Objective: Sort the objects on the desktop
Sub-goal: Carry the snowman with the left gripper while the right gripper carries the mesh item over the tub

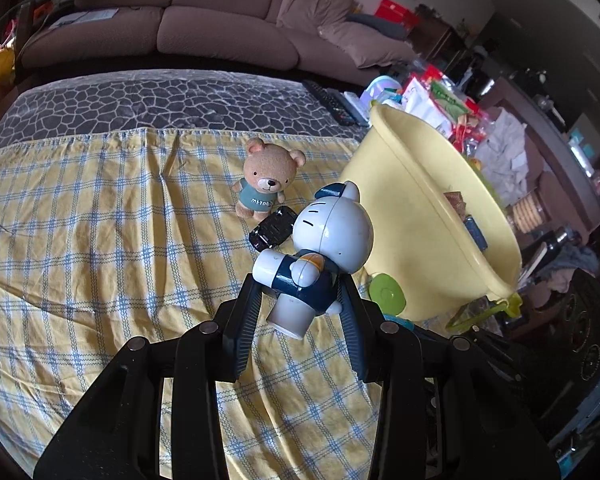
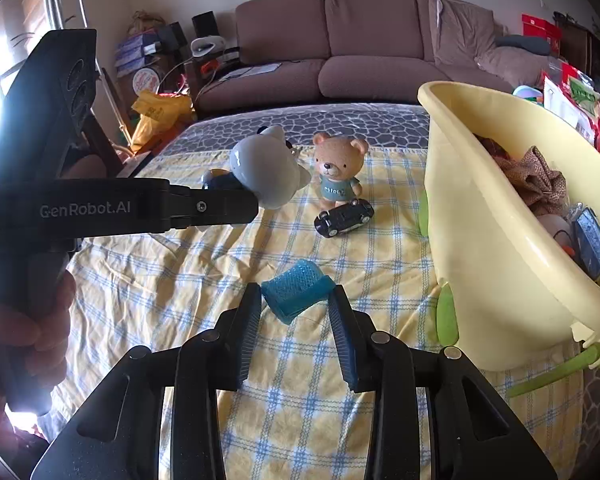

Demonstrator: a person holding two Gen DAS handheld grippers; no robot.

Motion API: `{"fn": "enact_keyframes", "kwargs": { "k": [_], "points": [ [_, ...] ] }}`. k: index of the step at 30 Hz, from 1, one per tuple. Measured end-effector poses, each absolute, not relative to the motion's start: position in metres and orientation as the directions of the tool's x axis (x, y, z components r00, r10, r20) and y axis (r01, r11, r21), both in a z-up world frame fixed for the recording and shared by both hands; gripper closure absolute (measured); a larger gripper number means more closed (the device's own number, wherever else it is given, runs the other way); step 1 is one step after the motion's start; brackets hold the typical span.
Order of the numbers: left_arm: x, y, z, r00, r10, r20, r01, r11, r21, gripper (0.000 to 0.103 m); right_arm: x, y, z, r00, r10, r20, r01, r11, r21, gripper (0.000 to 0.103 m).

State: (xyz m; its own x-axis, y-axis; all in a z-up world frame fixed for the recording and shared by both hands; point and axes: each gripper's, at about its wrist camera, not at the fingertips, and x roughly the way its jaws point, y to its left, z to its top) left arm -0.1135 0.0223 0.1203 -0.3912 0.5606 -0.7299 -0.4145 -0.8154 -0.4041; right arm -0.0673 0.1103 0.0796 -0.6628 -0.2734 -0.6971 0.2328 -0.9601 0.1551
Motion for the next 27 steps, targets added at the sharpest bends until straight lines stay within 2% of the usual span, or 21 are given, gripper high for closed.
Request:
{"fn": "enact_keyframes", "kwargs": {
  "k": [6, 15, 22, 27],
  "points": [
    [-0.108, 0.052, 0.158, -0.413, 0.558, -0.719, -0.459, -0.810, -0.365, 0.067, -0.047, 0.128, 0.122, -0.693, -0.322, -0.645, 0.262, -0.946, 0.191, 0.068],
    [-0.127, 0.150, 0.195, -0.434, 0.467, -0.770, -0.553, -0.813, -0.182, 0.067, -0.036, 0.208, 0.177, -0.734, -0.285, -0.617, 0.221, -0.959, 0.179, 0.068],
    [-0.152, 0.235, 0.186, -0.426, 0.366, -0.828, -0.616, -0.787, -0.031, 0.067, -0.065, 0.263, 0.179, -0.717, -0.239, -0.655, 0.176, -0.971, 0.162, 0.068],
    [-0.175, 0.280, 0.163, -0.463, 0.227, -0.857, -0.637, -0.757, 0.144, 0.067, -0.091, 0.289, 0.166, -0.688, -0.199, -0.698, 0.163, -0.979, 0.118, 0.068]
  ]
}}
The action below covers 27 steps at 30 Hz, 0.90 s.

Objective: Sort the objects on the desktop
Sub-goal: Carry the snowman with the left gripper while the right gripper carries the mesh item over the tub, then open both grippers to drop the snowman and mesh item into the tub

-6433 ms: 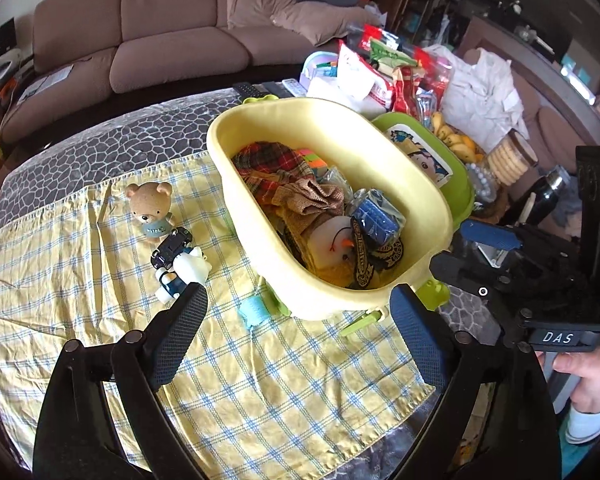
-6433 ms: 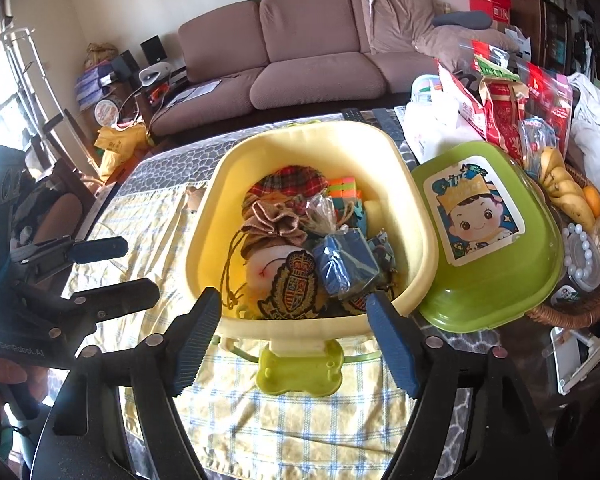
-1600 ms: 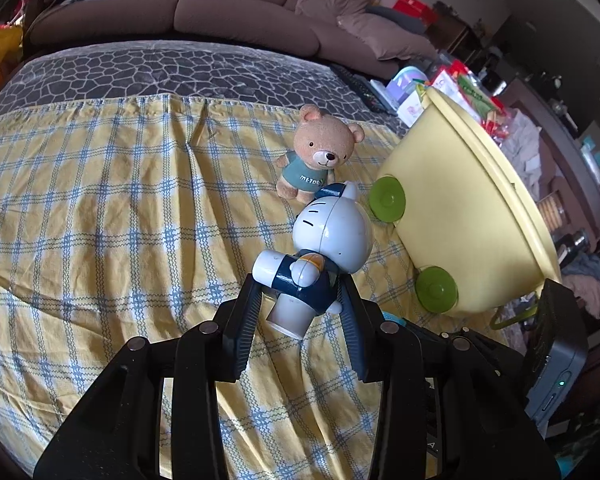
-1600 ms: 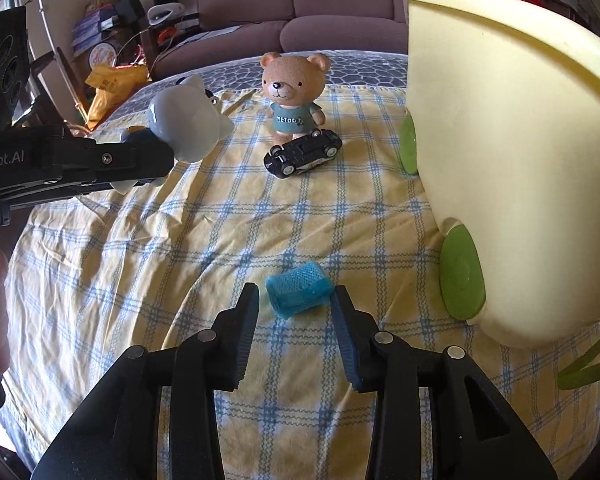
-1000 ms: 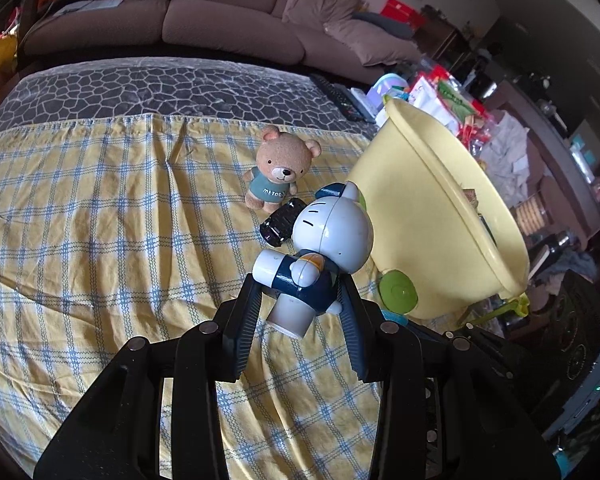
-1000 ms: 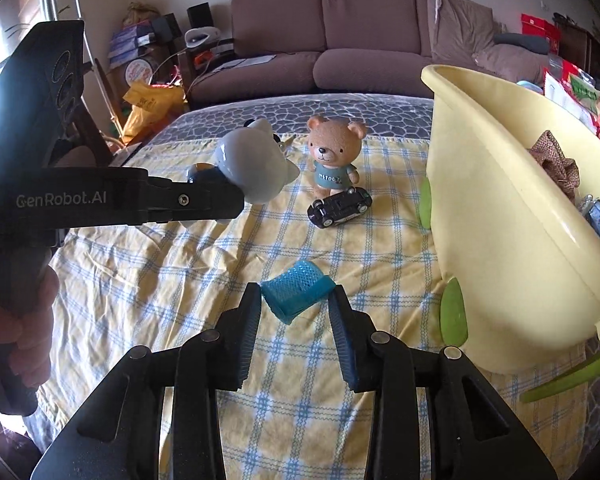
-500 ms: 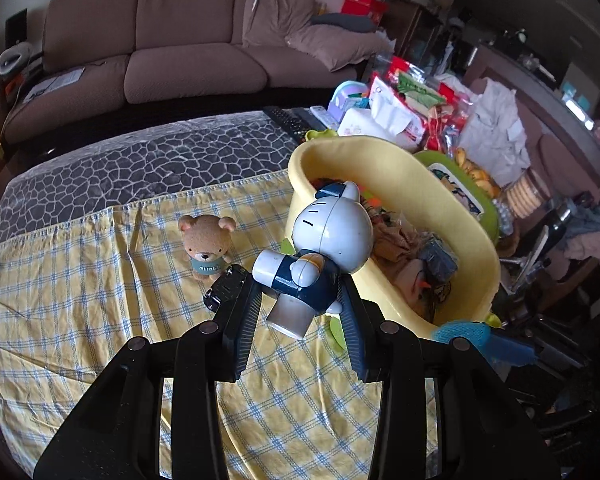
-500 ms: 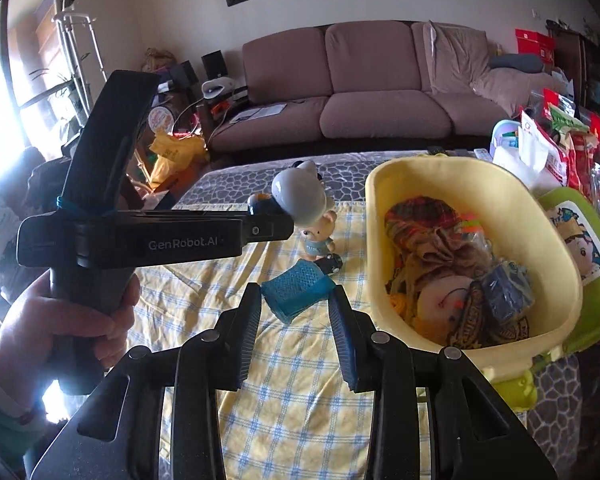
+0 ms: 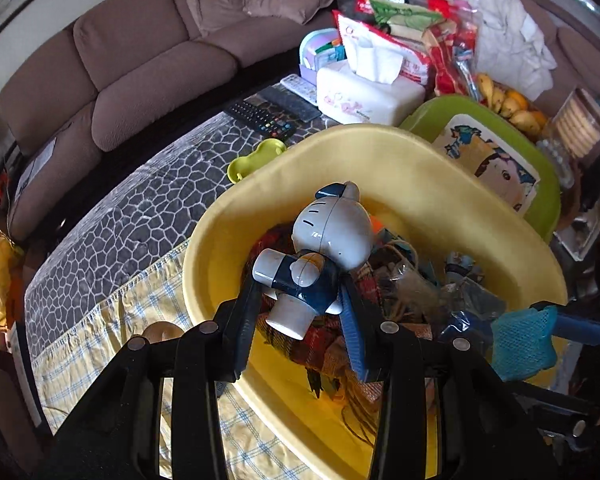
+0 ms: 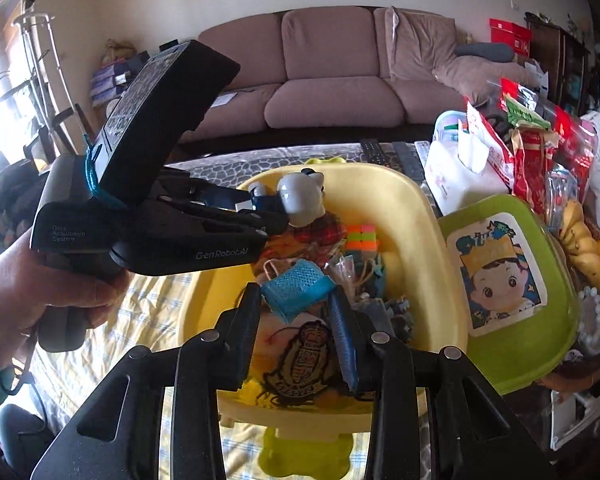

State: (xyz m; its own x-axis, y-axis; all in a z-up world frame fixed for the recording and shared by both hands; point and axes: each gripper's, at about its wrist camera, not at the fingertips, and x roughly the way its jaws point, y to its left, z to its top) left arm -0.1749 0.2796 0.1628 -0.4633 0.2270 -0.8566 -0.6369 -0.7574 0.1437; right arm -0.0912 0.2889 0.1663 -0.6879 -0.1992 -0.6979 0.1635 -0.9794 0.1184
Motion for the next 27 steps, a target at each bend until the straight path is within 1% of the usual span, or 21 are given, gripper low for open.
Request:
{"fn": "enact_keyframes", "kwargs": {
  "k": [3, 5, 11, 15, 17, 19, 22, 24, 27],
  "points": [
    [-0.183, 0.300, 0.146, -0.499, 0.124, -0.857, -0.647, -0.712, 0.273, 0.067, -0.102, 0.301, 0.156, -0.670, -0.174, -0.722, 0.159, -0.983, 0.089, 0.068],
    [-0.187, 0.310, 0.136, -0.514, 0.079, -0.854, -0.653, -0.682, 0.330, 0.067, -0.109, 0.309, 0.150, -0.663, -0.166, -0.730, 0.157, -0.984, 0.082, 0.068],
    [-0.189, 0.327, 0.106, -0.514, -0.004, -0.858, -0.658, -0.639, 0.397, 0.067, -0.119, 0.325, 0.139, -0.655, -0.176, -0.735, 0.146, -0.984, 0.106, 0.068],
    [-0.187, 0.328, 0.103, -0.530, -0.022, -0.848, -0.651, -0.630, 0.424, 0.068, -0.119, 0.326, 0.138, -0.653, -0.182, -0.735, 0.149, -0.983, 0.111, 0.068],
    [-0.186, 0.327, 0.104, -0.514, -0.024, -0.857, -0.659, -0.629, 0.413, 0.067, -0.119, 0.326, 0.139, -0.652, -0.185, -0.736, 0.151, -0.982, 0.113, 0.068],
    [-0.183, 0.322, 0.108, -0.488, 0.006, -0.873, -0.672, -0.641, 0.371, 0.066, -0.119, 0.325, 0.140, -0.653, -0.183, -0.735, 0.150, -0.982, 0.112, 0.068],
    [-0.177, 0.306, 0.125, -0.438, 0.097, -0.894, -0.687, -0.678, 0.263, 0.064, -0.118, 0.325, 0.142, -0.654, -0.182, -0.734, 0.148, -0.983, 0.112, 0.068],
    [-0.175, 0.295, 0.137, -0.404, 0.158, -0.901, -0.695, -0.694, 0.190, 0.060, -0.118, 0.325, 0.144, -0.655, -0.180, -0.734, 0.146, -0.983, 0.110, 0.068],
    [-0.172, 0.276, 0.154, -0.392, 0.213, -0.895, -0.680, -0.722, 0.126, 0.060, -0.119, 0.324, 0.147, -0.656, -0.174, -0.735, 0.141, -0.984, 0.107, 0.068]
  ]
}}
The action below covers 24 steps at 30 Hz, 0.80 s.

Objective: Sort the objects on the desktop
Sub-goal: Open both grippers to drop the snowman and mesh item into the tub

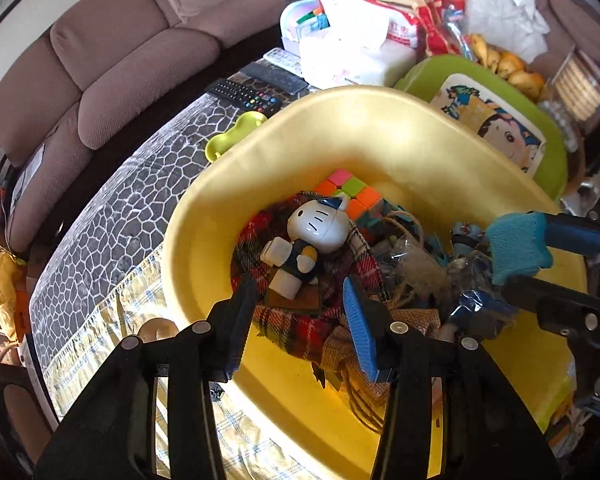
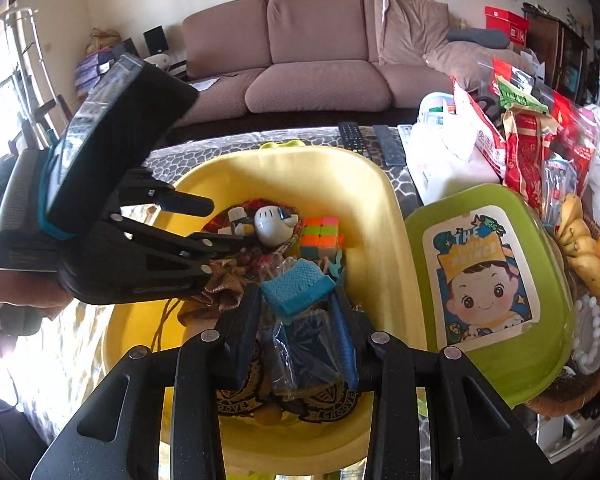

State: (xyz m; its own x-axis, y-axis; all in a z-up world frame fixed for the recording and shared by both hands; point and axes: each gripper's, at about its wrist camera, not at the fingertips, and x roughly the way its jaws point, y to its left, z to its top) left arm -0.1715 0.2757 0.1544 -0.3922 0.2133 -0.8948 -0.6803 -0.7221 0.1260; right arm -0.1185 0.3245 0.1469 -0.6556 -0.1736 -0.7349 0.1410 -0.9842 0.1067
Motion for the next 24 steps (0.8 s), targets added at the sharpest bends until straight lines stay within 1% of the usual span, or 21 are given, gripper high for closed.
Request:
{"fn": "enact_keyframes", "kwargs": {
  "k": [3, 10, 14, 20, 22, 24],
  "points": [
    [-0.174, 0.257, 0.172, -0.379, 0.278, -0.883, -0.659, -0.750, 0.047, 0.060, -0.121, 0.322, 0.149, -0.651, -0.172, -0.739, 0.136, -0.985, 0.109, 0.068],
    [-0.171, 0.221, 0.193, -0.378, 0.366, -0.850, -0.612, -0.788, -0.067, 0.059, -0.148, 0.318, 0.145, -0.610, -0.190, -0.769, 0.122, -0.982, 0.146, 0.068],
    [-0.173, 0.204, 0.191, -0.371, 0.392, -0.842, -0.588, -0.800, -0.114, 0.058, -0.164, 0.301, 0.142, -0.579, -0.216, -0.786, 0.150, -0.976, 0.158, 0.068],
    [-0.173, 0.185, 0.183, -0.356, 0.400, -0.845, -0.564, -0.813, -0.147, 0.056, -0.191, 0.284, 0.127, -0.507, -0.267, -0.819, 0.140, -0.964, 0.227, 0.068],
    [-0.172, 0.180, 0.181, -0.354, 0.402, -0.844, -0.558, -0.816, -0.155, 0.053, -0.195, 0.283, 0.124, -0.498, -0.264, -0.826, 0.120, -0.964, 0.235, 0.066],
    [-0.170, 0.175, 0.181, -0.354, 0.406, -0.843, -0.554, -0.817, -0.161, 0.047, -0.194, 0.284, 0.124, -0.499, -0.268, -0.824, 0.106, -0.963, 0.249, 0.066]
  ]
}}
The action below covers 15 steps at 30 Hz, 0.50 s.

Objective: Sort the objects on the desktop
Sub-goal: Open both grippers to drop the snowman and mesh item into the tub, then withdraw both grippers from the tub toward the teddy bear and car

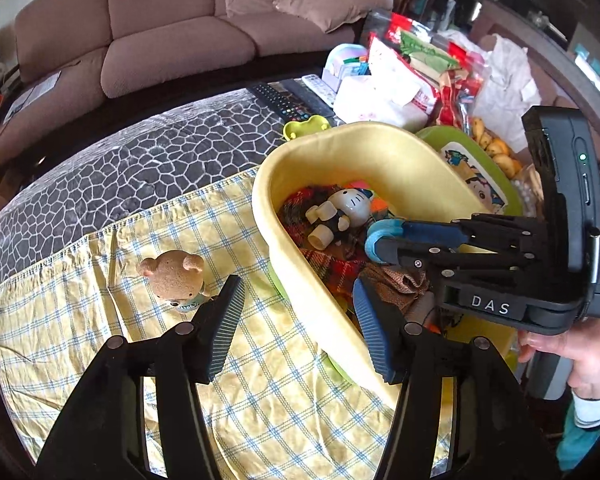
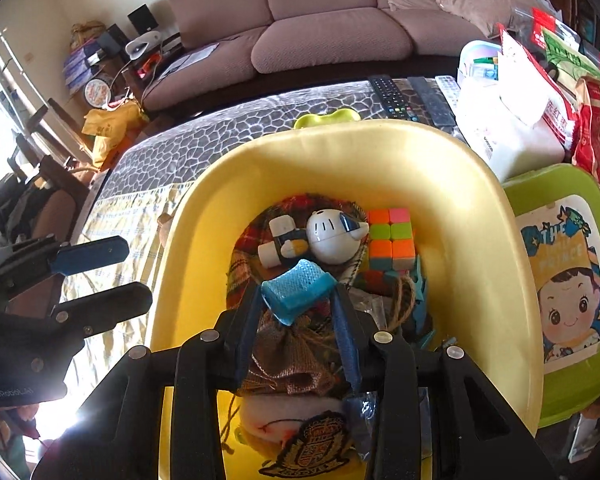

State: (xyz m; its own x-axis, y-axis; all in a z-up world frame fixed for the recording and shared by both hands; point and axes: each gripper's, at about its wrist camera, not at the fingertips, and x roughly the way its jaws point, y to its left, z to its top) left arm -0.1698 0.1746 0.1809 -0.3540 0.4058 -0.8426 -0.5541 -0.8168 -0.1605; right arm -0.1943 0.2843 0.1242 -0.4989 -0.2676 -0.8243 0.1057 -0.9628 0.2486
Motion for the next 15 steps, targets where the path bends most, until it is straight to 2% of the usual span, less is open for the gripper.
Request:
{"fn": "enact_keyframes", "kwargs": {
  "k": [4, 8, 11, 15],
  "points": [
    [-0.166, 0.166, 0.183, -0.358, 0.411, -0.838, -0.543, -0.822, -0.171, 0.039, -0.188, 0.286, 0.130, -0.511, -0.243, -0.825, 0.084, -0.969, 0.233, 0.057],
    [-0.158, 0.158, 0.187, -0.361, 0.414, -0.836, -0.533, -0.827, -0.180, 0.035, -0.178, 0.286, 0.137, -0.519, -0.223, -0.825, 0.073, -0.973, 0.217, 0.055],
    [-0.149, 0.151, 0.191, -0.365, 0.417, -0.832, -0.525, -0.830, -0.186, 0.027, -0.169, 0.283, 0.144, -0.532, -0.203, -0.822, 0.069, -0.978, 0.197, 0.048],
    [-0.137, 0.141, 0.196, -0.372, 0.417, -0.829, -0.512, -0.837, -0.191, 0.022, -0.154, 0.276, 0.152, -0.550, -0.178, -0.816, 0.067, -0.983, 0.170, 0.035]
  ]
}}
